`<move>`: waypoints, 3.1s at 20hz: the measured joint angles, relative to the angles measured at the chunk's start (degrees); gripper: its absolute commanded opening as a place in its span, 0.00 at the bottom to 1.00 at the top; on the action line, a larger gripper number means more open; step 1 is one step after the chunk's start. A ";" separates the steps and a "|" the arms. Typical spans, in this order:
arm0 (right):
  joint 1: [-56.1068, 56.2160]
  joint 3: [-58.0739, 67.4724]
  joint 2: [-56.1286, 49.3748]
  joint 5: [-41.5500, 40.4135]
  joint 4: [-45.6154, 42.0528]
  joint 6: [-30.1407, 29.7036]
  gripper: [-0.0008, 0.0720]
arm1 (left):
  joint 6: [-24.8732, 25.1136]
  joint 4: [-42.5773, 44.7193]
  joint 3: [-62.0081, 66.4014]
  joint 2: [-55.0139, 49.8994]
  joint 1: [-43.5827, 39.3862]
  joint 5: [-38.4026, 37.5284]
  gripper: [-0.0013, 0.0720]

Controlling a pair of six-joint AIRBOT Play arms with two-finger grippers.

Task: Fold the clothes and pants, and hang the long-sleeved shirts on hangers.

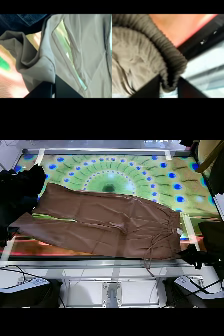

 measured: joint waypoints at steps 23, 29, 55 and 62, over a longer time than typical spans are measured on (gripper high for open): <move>8.37 30.38 8.04 11.41 -0.48 8.52 0.07 | -21.59 30.80 30.03 0.94 -30.45 4.70 0.03; 15.58 30.53 0.02 -1.49 -0.07 16.61 0.07 | -35.41 41.27 47.58 -19.15 -41.64 4.87 0.03; 18.27 36.74 -16.79 -5.14 -6.23 13.03 0.96 | -40.54 43.36 68.35 -13.53 -47.19 7.61 0.80; 18.16 36.74 -25.42 -6.84 -3.02 5.73 0.94 | -40.35 43.25 68.26 -7.06 -48.76 4.07 0.79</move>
